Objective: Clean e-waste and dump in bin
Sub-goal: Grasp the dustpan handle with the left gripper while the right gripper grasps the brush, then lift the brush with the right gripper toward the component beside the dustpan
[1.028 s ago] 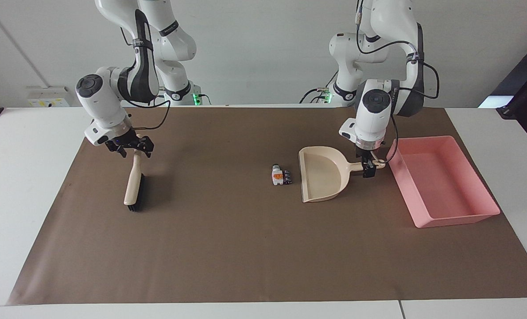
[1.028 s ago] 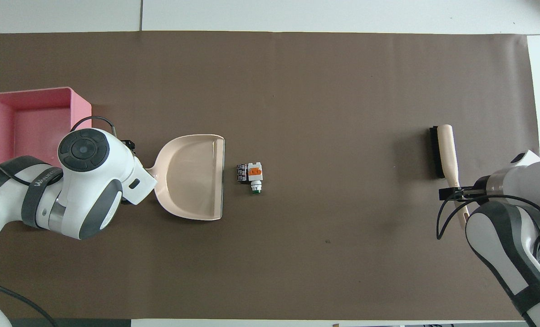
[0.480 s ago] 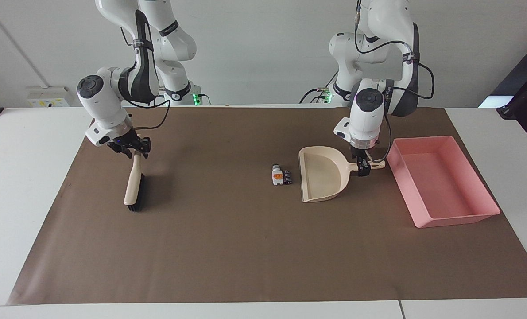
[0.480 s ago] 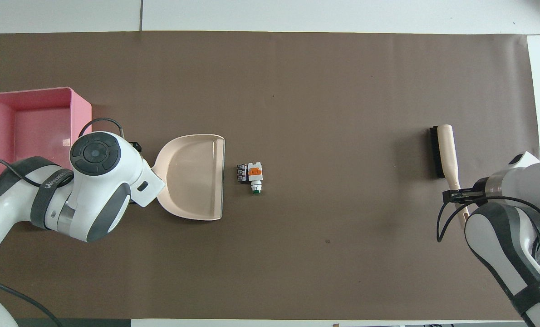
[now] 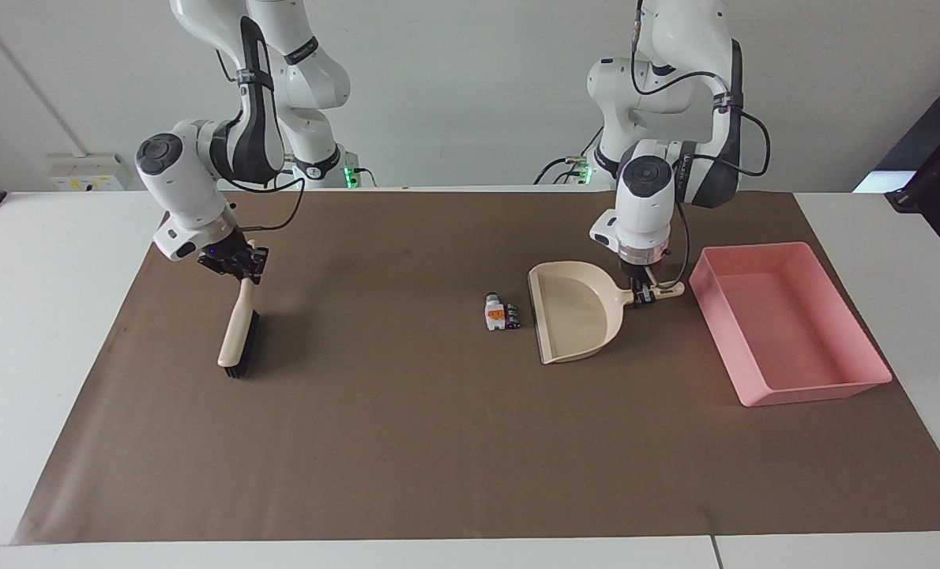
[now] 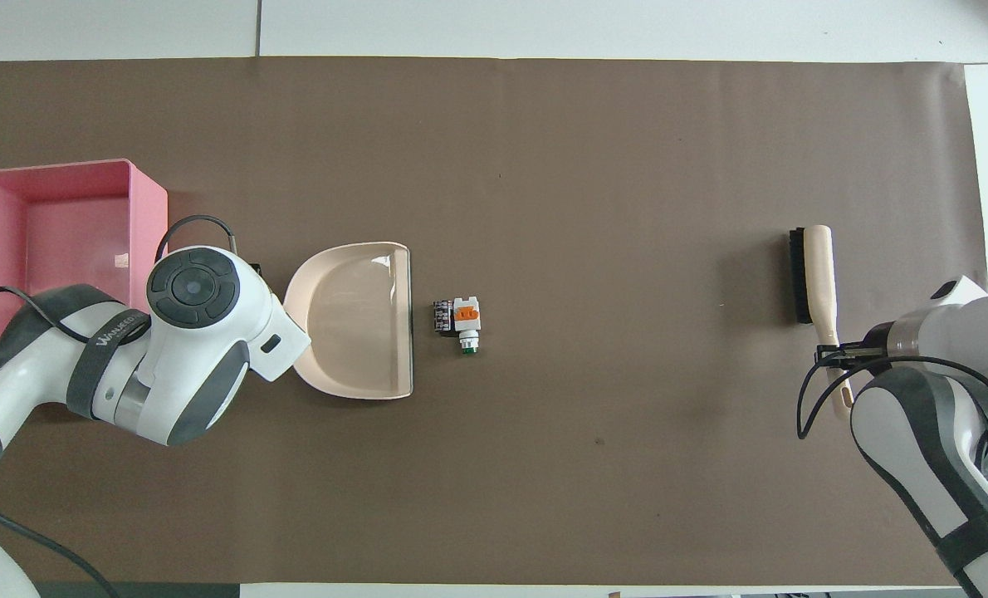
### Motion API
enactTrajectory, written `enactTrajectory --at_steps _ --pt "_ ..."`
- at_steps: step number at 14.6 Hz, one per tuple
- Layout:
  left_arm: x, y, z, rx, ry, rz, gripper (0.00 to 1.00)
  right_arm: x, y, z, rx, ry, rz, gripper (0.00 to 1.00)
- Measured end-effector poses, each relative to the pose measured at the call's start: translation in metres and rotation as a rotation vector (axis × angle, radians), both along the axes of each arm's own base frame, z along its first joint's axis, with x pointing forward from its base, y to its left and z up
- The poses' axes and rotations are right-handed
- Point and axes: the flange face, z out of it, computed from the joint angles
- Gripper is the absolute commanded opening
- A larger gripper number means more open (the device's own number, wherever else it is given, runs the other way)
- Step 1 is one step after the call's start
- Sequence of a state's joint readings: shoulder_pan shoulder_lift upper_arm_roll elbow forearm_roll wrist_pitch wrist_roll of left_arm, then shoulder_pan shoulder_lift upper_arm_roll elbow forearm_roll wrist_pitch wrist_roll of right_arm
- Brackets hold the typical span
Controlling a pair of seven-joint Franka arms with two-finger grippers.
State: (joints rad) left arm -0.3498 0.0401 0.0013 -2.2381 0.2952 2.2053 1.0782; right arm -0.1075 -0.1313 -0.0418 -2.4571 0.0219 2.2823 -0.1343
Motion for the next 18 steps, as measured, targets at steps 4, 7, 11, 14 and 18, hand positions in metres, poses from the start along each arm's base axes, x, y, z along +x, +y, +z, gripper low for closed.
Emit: enactTrajectory --at_steps 4,7,11,14,18 --pt "0.008 -0.002 0.015 -0.005 -0.027 0.001 0.0 0.02 0.036 0.031 0.004 0.014 -0.002 0.0" --pt "0.014 -0.001 0.025 0.064 -0.052 -0.048 0.0 0.029 0.093 0.048 -0.001 0.01 0.007 0.0" --pt "0.008 -0.012 0.025 0.129 -0.032 -0.087 0.0 0.015 0.199 0.048 -0.013 0.008 0.058 0.0" --pt "0.007 -0.029 0.023 0.173 0.015 -0.104 0.0 0.002 0.274 0.045 -0.037 -0.002 0.073 0.0" --pt "0.018 -0.053 0.004 0.221 0.064 -0.114 0.0 -0.022 0.354 0.04 -0.044 -0.01 0.075 0.0"
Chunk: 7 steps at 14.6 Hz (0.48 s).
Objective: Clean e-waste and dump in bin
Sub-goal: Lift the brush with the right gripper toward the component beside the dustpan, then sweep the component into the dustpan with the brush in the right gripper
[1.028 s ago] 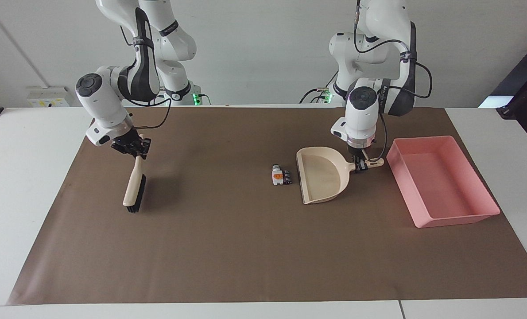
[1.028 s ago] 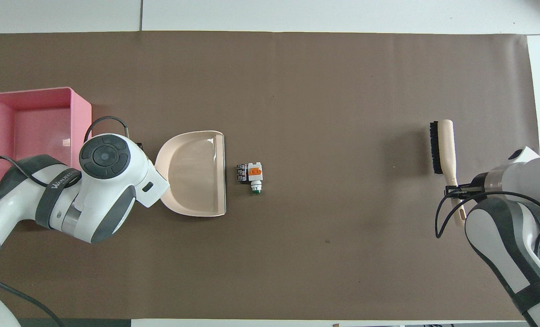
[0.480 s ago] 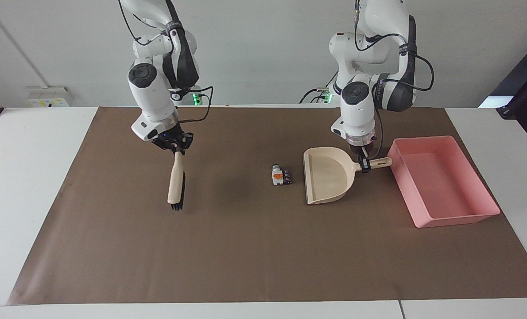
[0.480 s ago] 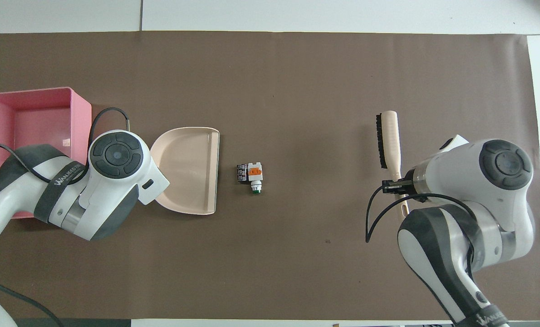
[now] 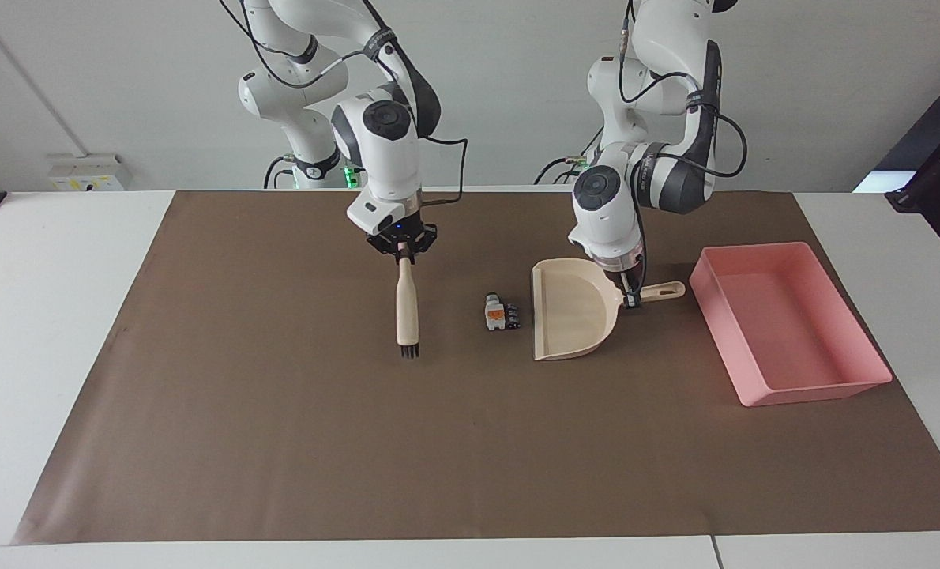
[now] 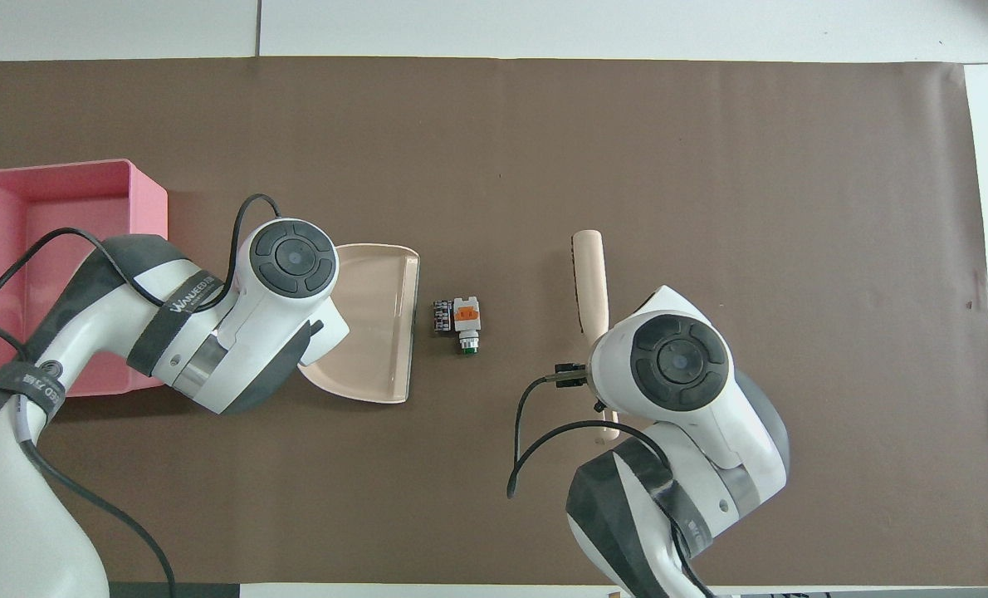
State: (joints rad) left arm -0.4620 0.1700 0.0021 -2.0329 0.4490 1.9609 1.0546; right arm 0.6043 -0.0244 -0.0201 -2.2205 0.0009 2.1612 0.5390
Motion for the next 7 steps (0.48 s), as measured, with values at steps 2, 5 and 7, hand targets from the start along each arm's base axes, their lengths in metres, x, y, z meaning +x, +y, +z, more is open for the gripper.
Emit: enactTrajectory --at_steps 2,5,7 --pt "0.001 -0.002 -0.005 0.011 0.009 0.01 0.0 -0.016 0.032 -0.007 -0.009 0.008 0.016 0.0" --pt "0.001 -0.003 -0.006 0.015 0.005 0.027 0.0 -0.018 0.077 -0.021 -0.021 0.014 0.022 0.0" --pt "0.0 -0.003 -0.006 0.016 0.002 0.035 0.0 -0.012 0.107 -0.034 -0.028 0.017 0.032 0.0"
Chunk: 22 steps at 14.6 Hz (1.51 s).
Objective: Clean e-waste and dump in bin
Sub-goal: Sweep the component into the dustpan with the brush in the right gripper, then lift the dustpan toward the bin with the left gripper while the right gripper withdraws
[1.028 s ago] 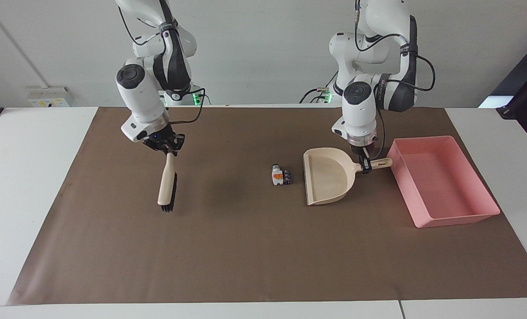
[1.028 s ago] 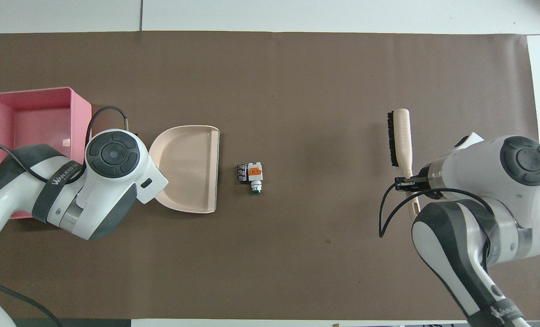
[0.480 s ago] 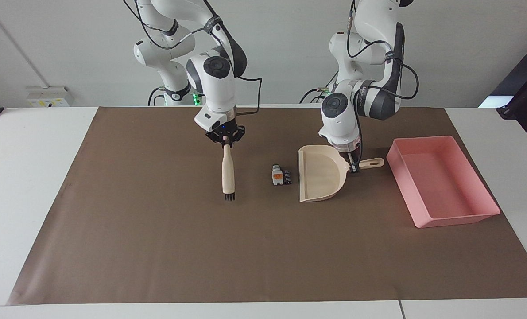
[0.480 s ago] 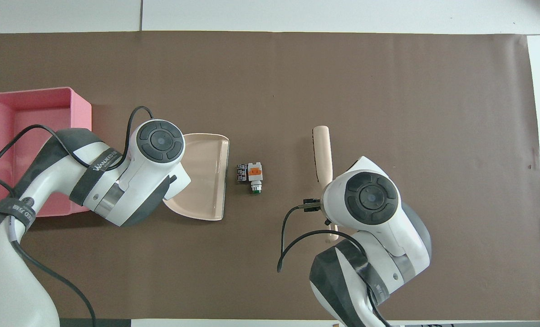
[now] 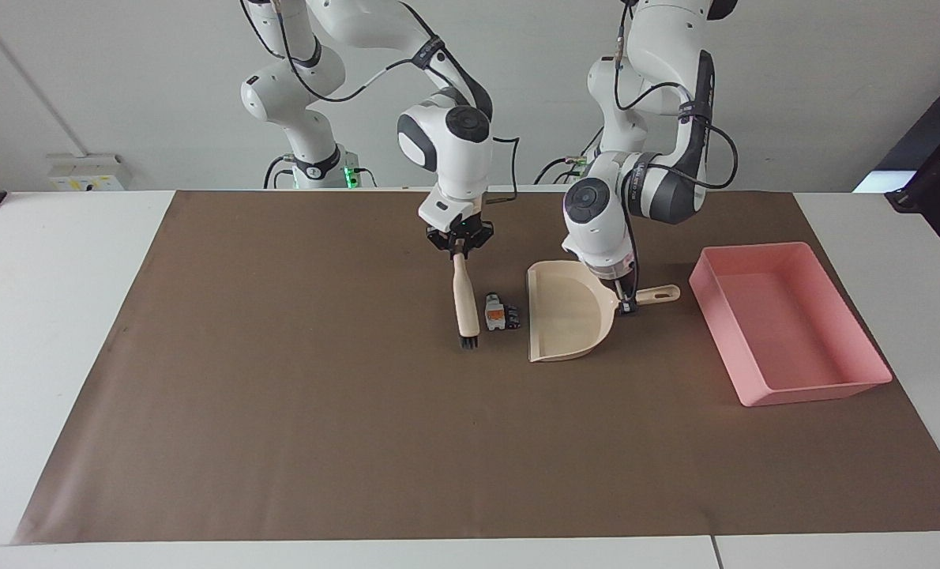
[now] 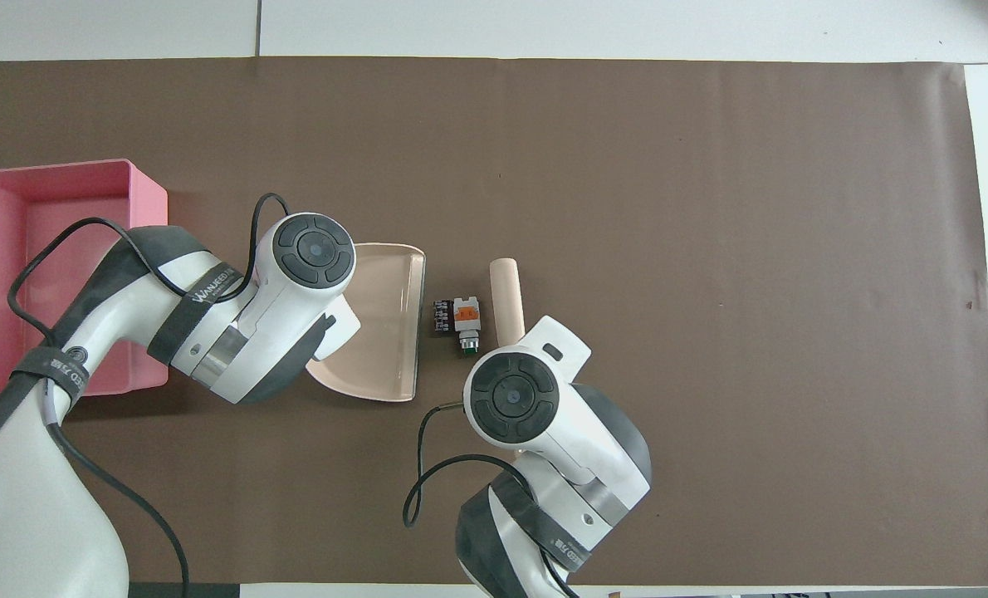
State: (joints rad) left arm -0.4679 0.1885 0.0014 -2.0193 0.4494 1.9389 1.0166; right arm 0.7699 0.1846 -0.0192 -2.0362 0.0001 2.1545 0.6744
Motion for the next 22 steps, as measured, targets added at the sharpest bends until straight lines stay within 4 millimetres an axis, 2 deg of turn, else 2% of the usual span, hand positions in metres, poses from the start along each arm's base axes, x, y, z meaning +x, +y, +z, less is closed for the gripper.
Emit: enactTrajectory --at_steps 3,7,12,16,22 --pt "-0.001 0.0 0.0 0.003 -0.006 0.016 0.0 0.002 0.025 -0.012 -0.004 0.001 0.022 0.0" --pt "-0.001 0.0 0.0 0.005 -0.009 0.022 0.0 -0.016 0.052 -0.012 0.008 -0.012 0.059 0.0" --pt "-0.003 0.0 -0.004 0.01 -0.005 0.023 0.0 -0.029 0.1 -0.008 0.205 -0.048 0.043 0.0" --pt "-0.005 0.0 -0.009 0.005 -0.014 0.012 0.0 -0.021 0.114 0.007 0.291 -0.046 0.022 0.0" --pt "-0.003 0.006 -0.011 -0.033 -0.048 0.003 0.0 -0.017 0.117 0.014 0.3 -0.043 0.018 0.0"
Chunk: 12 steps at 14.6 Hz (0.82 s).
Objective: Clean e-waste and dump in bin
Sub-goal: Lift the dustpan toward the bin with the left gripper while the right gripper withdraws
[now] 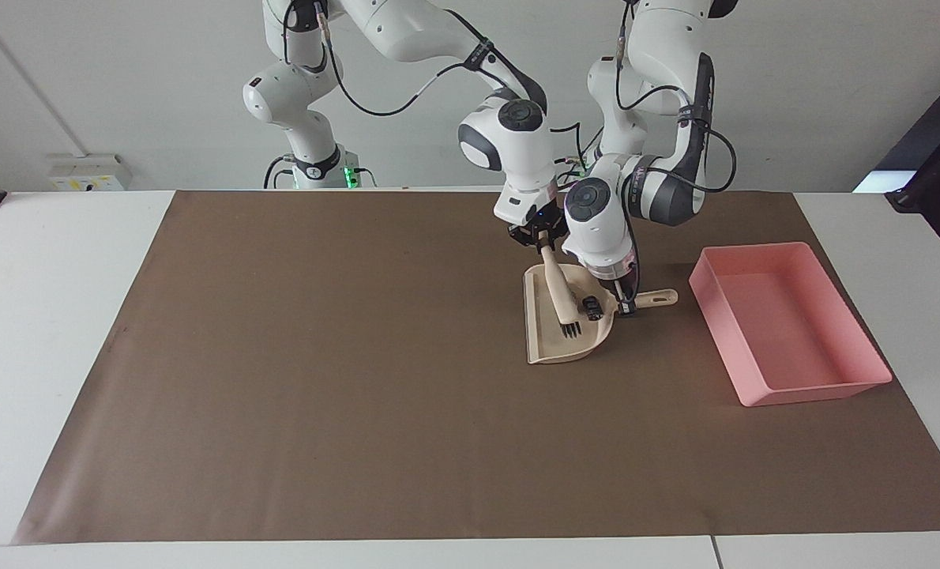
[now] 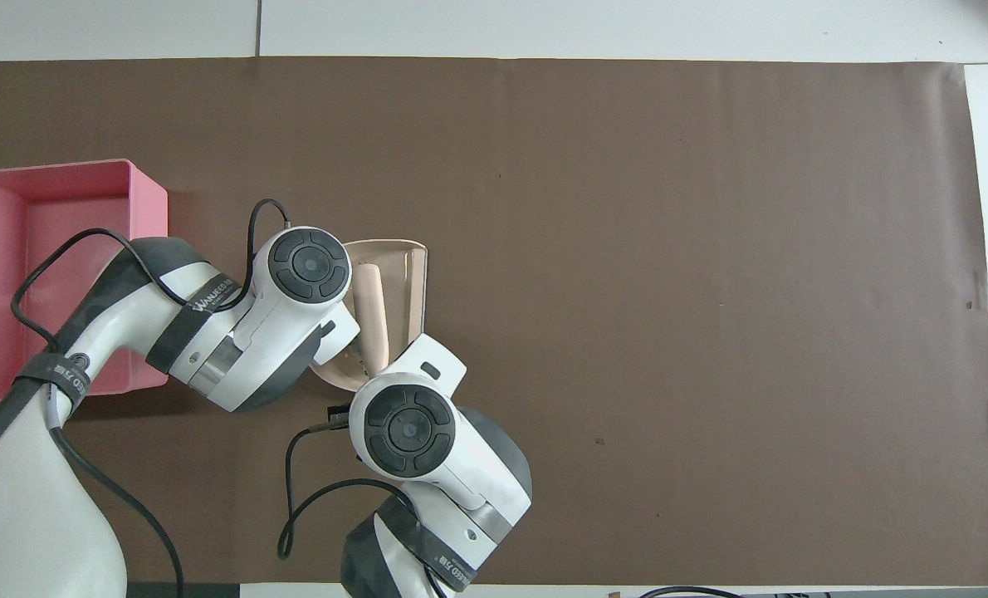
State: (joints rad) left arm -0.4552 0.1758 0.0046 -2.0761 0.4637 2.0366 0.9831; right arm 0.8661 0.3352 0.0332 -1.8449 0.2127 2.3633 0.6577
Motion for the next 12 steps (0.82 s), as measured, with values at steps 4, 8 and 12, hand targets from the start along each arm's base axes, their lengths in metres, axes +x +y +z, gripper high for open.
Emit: enactTrajectory --at_steps 4,8,12 --pt "0.003 0.004 0.0 -0.027 -0.002 -0.001 0.0 0.0 -0.018 0.036 -0.044 0.053 0.003 0.0" --pt "0.009 0.015 0.004 -0.097 0.02 0.003 0.0 0.021 -0.092 0.113 -0.078 0.105 -0.064 0.0" --pt "0.019 0.047 0.039 -0.178 0.011 0.018 0.0 0.064 -0.204 0.147 -0.133 0.143 -0.19 0.0"
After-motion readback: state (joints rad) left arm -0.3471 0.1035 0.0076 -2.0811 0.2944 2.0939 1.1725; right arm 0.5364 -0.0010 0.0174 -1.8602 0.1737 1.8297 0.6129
